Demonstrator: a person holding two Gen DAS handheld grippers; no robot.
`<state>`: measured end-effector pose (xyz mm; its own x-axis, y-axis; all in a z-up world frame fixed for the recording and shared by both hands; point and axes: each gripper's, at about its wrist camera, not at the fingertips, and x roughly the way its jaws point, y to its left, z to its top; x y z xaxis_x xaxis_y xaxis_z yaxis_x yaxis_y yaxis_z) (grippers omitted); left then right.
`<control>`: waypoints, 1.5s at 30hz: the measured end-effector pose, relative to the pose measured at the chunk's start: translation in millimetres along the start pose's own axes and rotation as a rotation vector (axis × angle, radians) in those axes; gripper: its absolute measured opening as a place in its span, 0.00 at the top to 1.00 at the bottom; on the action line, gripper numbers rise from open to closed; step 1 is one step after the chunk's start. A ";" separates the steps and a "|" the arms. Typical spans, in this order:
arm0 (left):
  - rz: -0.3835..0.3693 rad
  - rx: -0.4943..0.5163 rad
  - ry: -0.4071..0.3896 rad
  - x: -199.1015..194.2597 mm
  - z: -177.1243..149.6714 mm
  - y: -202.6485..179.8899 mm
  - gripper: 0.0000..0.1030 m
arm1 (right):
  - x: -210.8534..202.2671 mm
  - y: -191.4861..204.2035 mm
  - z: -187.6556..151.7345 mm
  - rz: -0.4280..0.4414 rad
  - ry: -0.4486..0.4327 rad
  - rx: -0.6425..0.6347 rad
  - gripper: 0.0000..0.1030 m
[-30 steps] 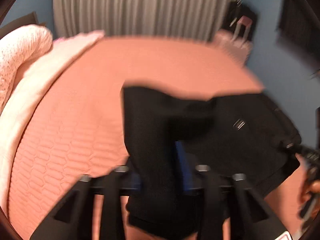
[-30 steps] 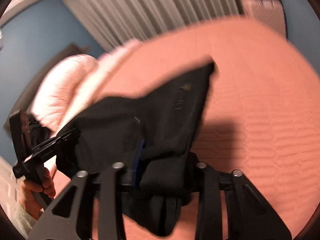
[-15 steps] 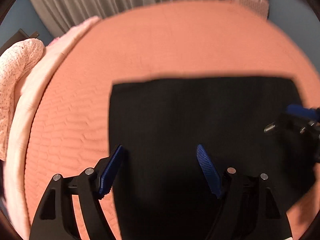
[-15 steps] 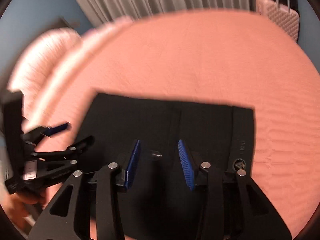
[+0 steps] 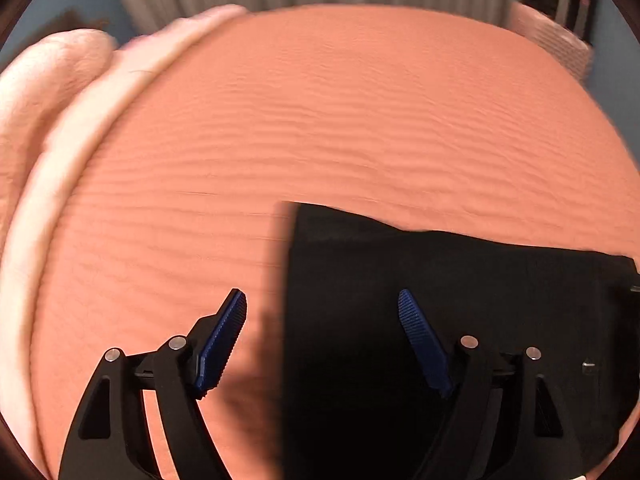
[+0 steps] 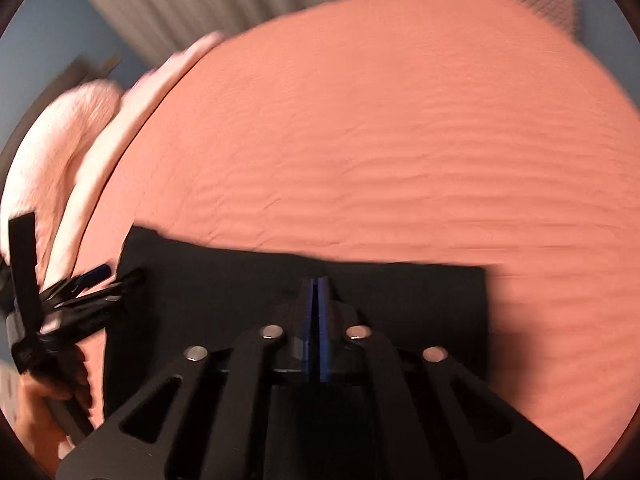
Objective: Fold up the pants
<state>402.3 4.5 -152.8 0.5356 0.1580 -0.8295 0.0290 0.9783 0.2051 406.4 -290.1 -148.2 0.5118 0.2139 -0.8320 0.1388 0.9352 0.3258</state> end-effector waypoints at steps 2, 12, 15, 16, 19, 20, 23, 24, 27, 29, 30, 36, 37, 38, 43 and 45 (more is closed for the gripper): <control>0.117 0.046 -0.051 -9.2 -9.3 14.2 0.27 | -28.9 -8.2 -11.9 -0.210 -0.057 -0.072 0.90; 0.049 0.094 -0.026 -43.9 -81.5 19.1 0.18 | -66.5 -26.6 -108.7 -0.059 -0.019 -0.030 0.22; 0.039 0.106 -0.009 -37.5 -99.7 21.6 0.18 | -53.6 -33.7 -123.7 -0.008 0.023 0.011 0.21; 0.042 0.109 -0.014 -39.7 -100.8 20.1 0.18 | -52.9 -32.9 -128.3 0.001 0.011 0.017 0.20; 0.036 0.097 -0.012 -44.1 -101.4 19.9 0.18 | -51.2 -28.3 -133.6 0.010 -0.002 0.028 0.19; 0.030 0.090 -0.009 -46.6 -103.3 17.8 0.18 | -50.7 -26.3 -130.2 0.025 -0.002 0.039 0.20; 0.010 0.069 -0.003 -48.5 -104.7 20.5 0.18 | -50.3 -30.6 -131.0 0.105 0.001 0.094 0.20; 0.003 0.063 0.000 -49.1 -105.8 20.7 0.18 | -49.3 -28.7 -130.9 0.115 0.006 0.102 0.20; -0.042 0.040 -0.001 -58.8 -111.6 21.6 0.18 | -45.5 -20.6 -131.3 0.092 0.012 0.084 0.19; -0.116 -0.009 -0.011 -72.1 -118.6 26.5 0.17 | -43.0 -15.6 -127.9 0.081 0.012 0.074 0.20; -0.143 -0.027 -0.015 -78.6 -123.1 27.6 0.16 | -44.6 -15.0 -128.6 0.078 0.010 0.073 0.21; -0.164 0.056 -0.039 -103.6 -155.4 -8.7 0.16 | -96.1 9.4 -130.9 -0.033 -0.162 0.012 0.22; -0.167 0.068 -0.007 -95.2 -159.6 -17.2 0.16 | -99.5 25.9 -131.3 -0.035 -0.167 -0.054 0.22; -0.181 0.067 0.031 -85.7 -163.5 -25.1 0.16 | -95.8 42.3 -131.0 -0.061 -0.153 -0.135 0.22; -0.179 0.017 0.043 -88.3 -174.7 -18.6 0.15 | -68.2 27.5 -138.7 -0.200 -0.001 -0.200 0.46; -0.185 -0.015 0.004 -104.3 -176.6 -3.8 0.15 | -105.5 7.4 -142.1 -0.220 -0.095 -0.098 0.44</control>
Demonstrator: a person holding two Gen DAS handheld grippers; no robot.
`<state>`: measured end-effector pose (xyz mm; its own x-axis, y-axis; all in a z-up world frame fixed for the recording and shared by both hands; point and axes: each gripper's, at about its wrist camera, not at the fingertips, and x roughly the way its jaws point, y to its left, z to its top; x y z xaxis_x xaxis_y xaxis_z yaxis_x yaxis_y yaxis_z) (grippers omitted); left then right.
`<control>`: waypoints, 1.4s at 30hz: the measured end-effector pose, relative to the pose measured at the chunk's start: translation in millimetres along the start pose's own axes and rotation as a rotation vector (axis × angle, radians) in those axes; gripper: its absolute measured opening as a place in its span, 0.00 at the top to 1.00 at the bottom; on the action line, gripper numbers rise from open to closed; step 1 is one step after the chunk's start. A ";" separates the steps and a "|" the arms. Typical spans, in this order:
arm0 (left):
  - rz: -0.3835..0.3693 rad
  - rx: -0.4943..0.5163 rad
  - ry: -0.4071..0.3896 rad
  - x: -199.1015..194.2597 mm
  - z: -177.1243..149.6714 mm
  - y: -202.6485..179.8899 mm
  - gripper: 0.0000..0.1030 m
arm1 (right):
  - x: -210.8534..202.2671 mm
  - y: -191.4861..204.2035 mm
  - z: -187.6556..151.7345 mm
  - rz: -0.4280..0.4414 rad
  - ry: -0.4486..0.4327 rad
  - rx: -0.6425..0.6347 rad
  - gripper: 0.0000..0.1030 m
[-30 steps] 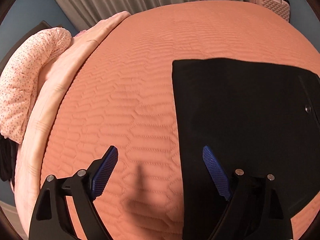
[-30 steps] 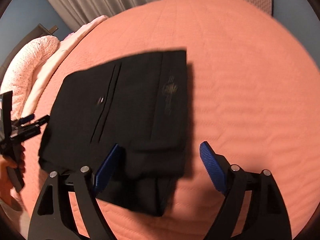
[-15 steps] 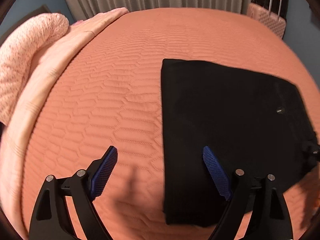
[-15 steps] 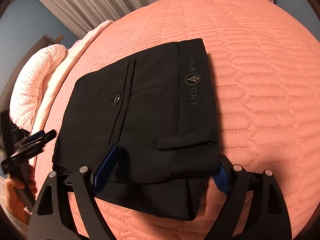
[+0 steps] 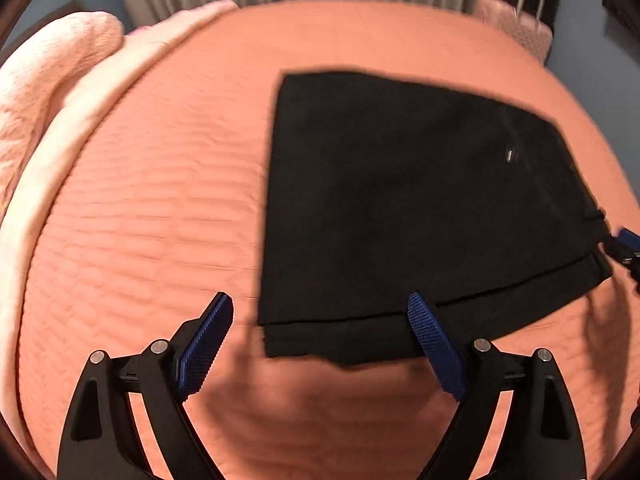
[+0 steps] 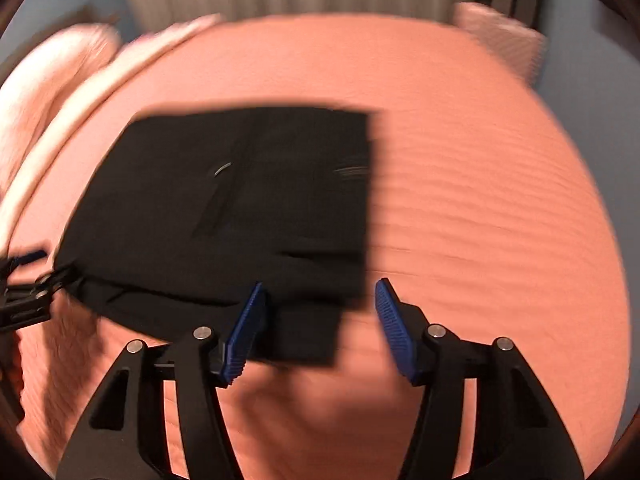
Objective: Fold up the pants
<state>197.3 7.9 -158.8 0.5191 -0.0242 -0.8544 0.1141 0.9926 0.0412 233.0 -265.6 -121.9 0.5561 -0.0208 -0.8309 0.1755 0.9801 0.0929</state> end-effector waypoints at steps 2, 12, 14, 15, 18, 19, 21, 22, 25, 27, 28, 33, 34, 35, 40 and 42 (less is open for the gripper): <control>0.005 0.007 -0.016 -5.8 3.3 -1.2 0.15 | -24.5 -1.8 7.2 0.112 -0.073 0.053 0.44; -0.026 -0.043 -0.004 0.6 3.5 14.3 0.07 | 23.2 23.8 5.8 0.213 0.074 -0.072 0.42; -0.035 -0.090 -0.022 -2.4 8.3 30.4 0.06 | -3.2 0.4 3.3 0.180 -0.002 0.013 0.14; -0.087 -0.125 -0.001 6.2 11.6 37.5 0.06 | -7.5 -8.2 3.4 0.163 -0.028 0.039 0.14; -0.248 -0.224 0.118 44.5 10.7 44.5 0.06 | 15.4 -32.5 1.2 0.168 0.035 0.126 0.14; -0.245 -0.246 0.125 50.3 9.2 42.6 0.06 | 29.2 -35.1 2.5 0.208 0.069 0.157 0.17; -0.221 -0.197 0.076 48.6 10.6 29.6 0.05 | 51.5 -38.7 -5.5 0.306 0.125 0.230 0.23; -0.214 -0.161 0.076 50.9 11.5 21.1 0.05 | 56.5 -35.6 -4.7 0.308 0.114 0.241 0.23; -0.212 -0.088 0.048 56.9 16.2 1.4 0.08 | 64.3 -25.3 3.5 0.294 0.082 0.226 0.24; -0.197 -0.071 0.052 61.4 21.2 -3.6 0.20 | 69.6 -13.4 11.7 0.233 0.091 0.187 0.32; -0.204 -0.072 0.057 60.9 23.4 -4.1 0.37 | 72.0 -9.2 13.2 0.215 0.093 0.188 0.50; -0.204 -0.026 0.058 40.5 26.0 -3.5 0.77 | 44.0 3.8 12.8 0.218 0.080 0.150 0.80; -0.213 -0.026 0.069 36.4 21.9 -1.3 0.77 | 35.2 6.5 8.5 0.218 0.079 0.140 0.80; -0.226 -0.030 0.078 29.0 12.9 1.9 0.77 | 26.5 6.6 3.2 0.225 0.083 0.142 0.80; -0.239 -0.015 0.106 -5.1 -43.8 5.8 0.75 | -15.5 -1.7 -58.7 0.273 0.127 0.189 0.80; -0.210 0.005 0.104 -13.2 -62.8 2.4 0.74 | -28.4 -4.2 -83.5 0.281 0.135 0.216 0.79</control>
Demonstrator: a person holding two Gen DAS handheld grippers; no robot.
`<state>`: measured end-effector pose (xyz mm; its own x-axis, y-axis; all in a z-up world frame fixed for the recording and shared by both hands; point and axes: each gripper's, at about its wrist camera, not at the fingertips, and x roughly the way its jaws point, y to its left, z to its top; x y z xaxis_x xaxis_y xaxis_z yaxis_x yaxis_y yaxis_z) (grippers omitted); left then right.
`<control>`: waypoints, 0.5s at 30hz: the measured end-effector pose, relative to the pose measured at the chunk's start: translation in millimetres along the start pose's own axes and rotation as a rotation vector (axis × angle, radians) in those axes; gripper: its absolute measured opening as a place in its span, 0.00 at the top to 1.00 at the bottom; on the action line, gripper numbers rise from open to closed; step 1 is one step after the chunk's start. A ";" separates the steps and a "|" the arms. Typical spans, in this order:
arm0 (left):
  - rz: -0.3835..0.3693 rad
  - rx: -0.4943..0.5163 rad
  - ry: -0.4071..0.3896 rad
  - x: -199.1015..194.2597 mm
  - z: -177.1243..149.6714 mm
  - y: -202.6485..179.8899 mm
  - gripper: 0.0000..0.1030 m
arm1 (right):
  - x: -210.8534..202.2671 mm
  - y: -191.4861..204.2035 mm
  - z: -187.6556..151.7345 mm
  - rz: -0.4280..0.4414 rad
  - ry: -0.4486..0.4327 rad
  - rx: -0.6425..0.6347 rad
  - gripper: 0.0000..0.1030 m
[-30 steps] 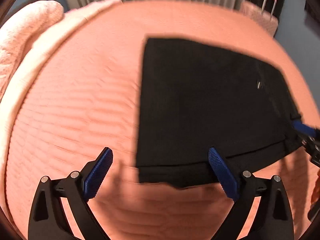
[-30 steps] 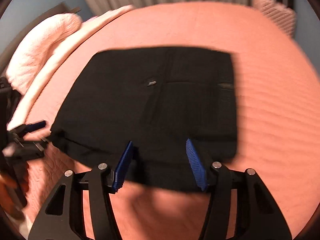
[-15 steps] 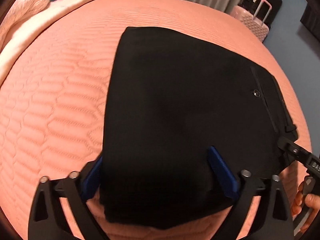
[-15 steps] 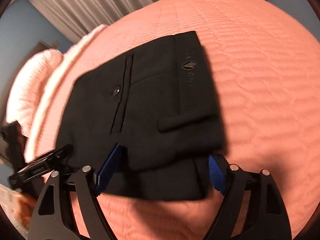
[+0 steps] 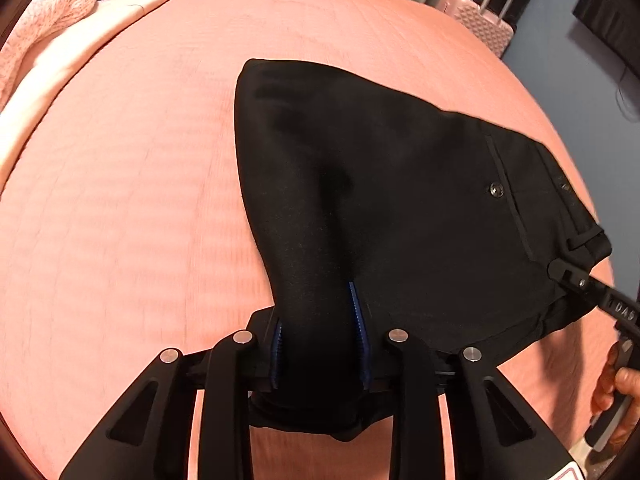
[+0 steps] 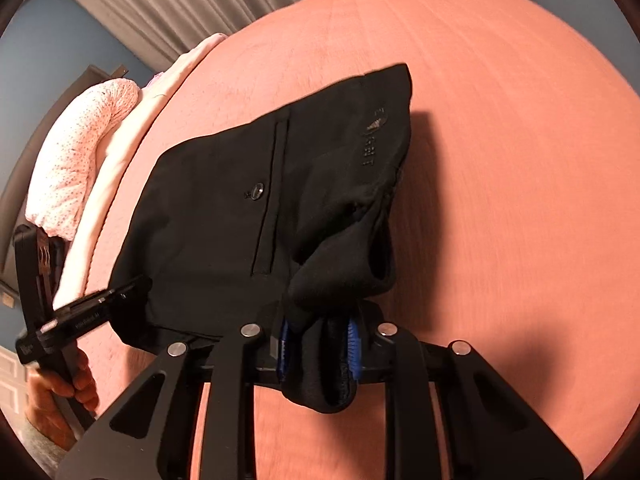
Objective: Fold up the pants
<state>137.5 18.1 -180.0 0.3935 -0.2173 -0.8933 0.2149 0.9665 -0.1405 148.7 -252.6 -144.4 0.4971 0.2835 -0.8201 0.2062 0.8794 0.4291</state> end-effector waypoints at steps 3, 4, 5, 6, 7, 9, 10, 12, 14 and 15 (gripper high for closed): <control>0.105 0.040 -0.017 -3.1 -12.5 -13.6 0.63 | -1.8 -4.3 -16.6 -0.001 0.009 -0.008 0.65; 0.142 0.040 -0.028 -4.6 -11.8 -15.4 0.52 | -6.1 -8.0 -18.5 -0.022 0.009 0.006 0.54; 0.174 0.031 -0.041 -7.7 -10.8 -14.9 0.49 | -11.4 -10.9 -19.4 -0.049 0.004 0.016 0.54; 0.205 0.012 -0.057 -13.1 -7.6 -13.3 0.47 | -21.2 -15.2 -19.8 -0.069 -0.016 0.028 0.54; 0.230 -0.001 -0.074 -19.9 -4.3 -10.8 0.47 | -40.0 -21.2 -19.4 -0.107 -0.061 0.048 0.53; 0.253 -0.004 -0.136 -39.6 3.3 -6.7 0.46 | -64.7 -19.0 -16.8 -0.121 -0.154 0.031 0.58; 0.261 0.001 -0.156 -44.6 9.7 -8.0 0.41 | -76.3 -16.6 -13.2 -0.125 -0.188 0.009 0.60; 0.240 0.014 -0.163 -44.0 21.0 -14.9 0.39 | -81.4 -7.7 1.2 -0.093 -0.199 -0.017 0.60; 0.224 0.031 -0.144 -36.4 28.5 -23.2 0.39 | -74.6 3.6 8.1 -0.087 -0.205 -0.052 0.60; 0.224 0.051 -0.130 -32.6 29.4 -29.7 0.39 | -68.2 9.6 9.8 -0.097 -0.193 -0.077 0.60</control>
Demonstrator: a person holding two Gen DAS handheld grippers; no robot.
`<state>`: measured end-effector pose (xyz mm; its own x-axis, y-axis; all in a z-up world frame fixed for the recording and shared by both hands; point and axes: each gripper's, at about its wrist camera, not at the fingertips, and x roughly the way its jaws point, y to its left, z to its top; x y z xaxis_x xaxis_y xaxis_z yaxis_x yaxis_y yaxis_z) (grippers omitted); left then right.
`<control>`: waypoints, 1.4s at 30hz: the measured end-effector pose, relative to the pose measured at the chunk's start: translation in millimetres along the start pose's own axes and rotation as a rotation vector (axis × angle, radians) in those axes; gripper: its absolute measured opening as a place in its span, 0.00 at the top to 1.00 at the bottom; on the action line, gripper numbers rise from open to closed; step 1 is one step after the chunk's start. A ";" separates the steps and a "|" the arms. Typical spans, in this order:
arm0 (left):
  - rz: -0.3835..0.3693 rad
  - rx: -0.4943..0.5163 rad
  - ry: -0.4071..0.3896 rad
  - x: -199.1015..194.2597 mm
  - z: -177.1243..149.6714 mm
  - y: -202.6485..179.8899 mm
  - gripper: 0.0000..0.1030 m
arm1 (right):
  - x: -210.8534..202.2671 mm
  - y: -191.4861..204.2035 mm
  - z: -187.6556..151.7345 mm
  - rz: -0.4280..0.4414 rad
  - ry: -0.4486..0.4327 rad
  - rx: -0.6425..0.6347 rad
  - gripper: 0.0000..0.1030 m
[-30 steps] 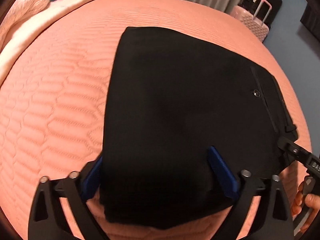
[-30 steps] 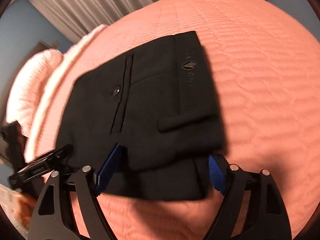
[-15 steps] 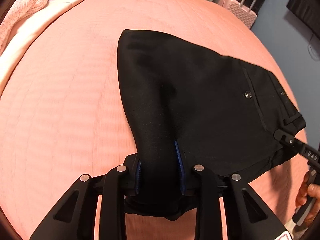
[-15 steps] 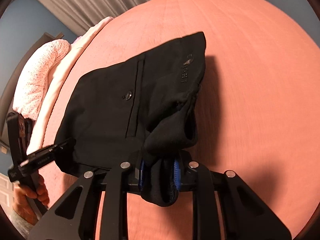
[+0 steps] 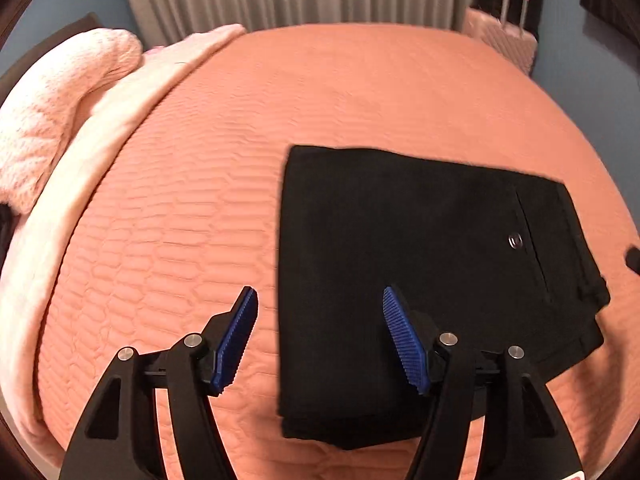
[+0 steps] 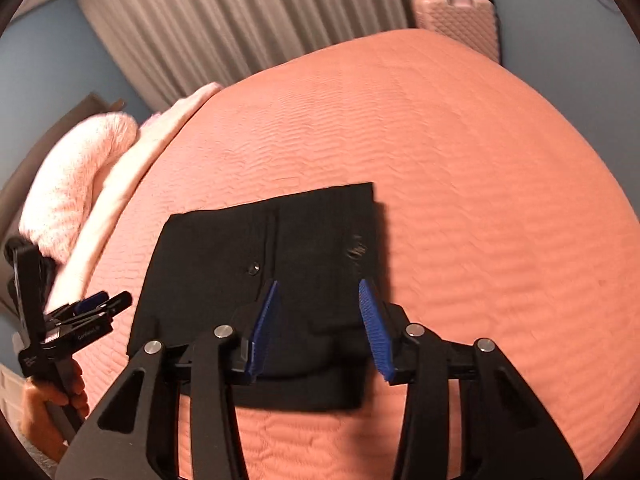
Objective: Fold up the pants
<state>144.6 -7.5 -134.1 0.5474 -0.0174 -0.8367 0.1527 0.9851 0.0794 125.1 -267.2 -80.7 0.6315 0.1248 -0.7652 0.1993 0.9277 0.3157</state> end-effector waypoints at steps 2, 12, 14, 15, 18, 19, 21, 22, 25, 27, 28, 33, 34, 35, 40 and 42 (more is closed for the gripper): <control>-0.016 0.046 -0.002 -2.2 -7.2 -5.4 0.38 | 6.2 4.1 -4.8 -0.010 0.018 -0.014 0.60; -0.252 -0.223 0.121 51.2 -39.2 62.0 0.18 | 72.7 -33.2 -15.6 -0.020 0.161 0.135 0.25; -0.318 -0.265 0.136 67.1 -26.5 66.1 0.13 | 94.9 -28.4 -3.0 0.041 0.176 0.115 0.27; -0.318 -0.252 0.119 71.1 -18.3 63.5 0.14 | 99.9 -27.1 0.1 0.080 0.180 0.114 0.38; -0.244 -0.113 0.103 72.4 -3.7 42.5 0.51 | 119.0 -16.7 2.7 0.128 0.222 0.091 0.57; -0.255 -0.090 0.087 68.5 0.8 39.5 0.82 | 115.8 -13.0 5.2 0.134 0.221 0.074 0.71; -0.256 -0.066 0.043 49.9 18.6 37.0 0.85 | 105.8 -11.2 12.8 0.156 0.204 0.094 0.77; -0.267 -0.067 0.014 41.1 25.8 37.4 0.86 | 92.9 -3.3 20.2 0.149 0.166 0.059 0.79; -0.282 -0.054 -0.077 6.1 58.1 39.1 0.90 | 59.8 18.3 42.9 0.167 0.068 0.010 0.79; -0.300 -0.073 -0.106 -11.4 72.2 44.6 0.90 | 43.8 25.8 58.9 0.175 0.024 0.002 0.79; -0.292 -0.079 -0.124 -17.3 74.8 47.2 0.88 | 37.5 27.8 66.9 0.177 0.005 -0.004 0.78; 0.029 -0.044 -0.003 27.4 54.7 50.5 0.41 | 71.7 -3.4 58.7 0.001 0.137 0.009 0.48; 0.070 -0.036 0.013 33.7 44.5 55.5 0.42 | 69.4 -14.6 46.5 -0.079 0.127 0.005 0.48; 0.075 -0.045 0.013 33.7 36.9 61.4 0.42 | 58.6 -22.0 37.7 -0.084 0.094 0.023 0.55; -0.063 -0.059 -0.049 14.7 42.3 39.6 0.37 | 42.7 30.7 41.1 0.025 0.009 -0.092 0.66; -0.078 0.000 0.024 41.3 46.8 10.5 0.32 | 71.5 49.2 39.4 0.029 0.054 -0.157 0.73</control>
<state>207.3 -5.9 -142.5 0.5139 -0.0899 -0.8531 0.1942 0.9809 0.0136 209.5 -226.5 -97.8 0.5930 0.1670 -0.7877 0.0592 0.9666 0.2495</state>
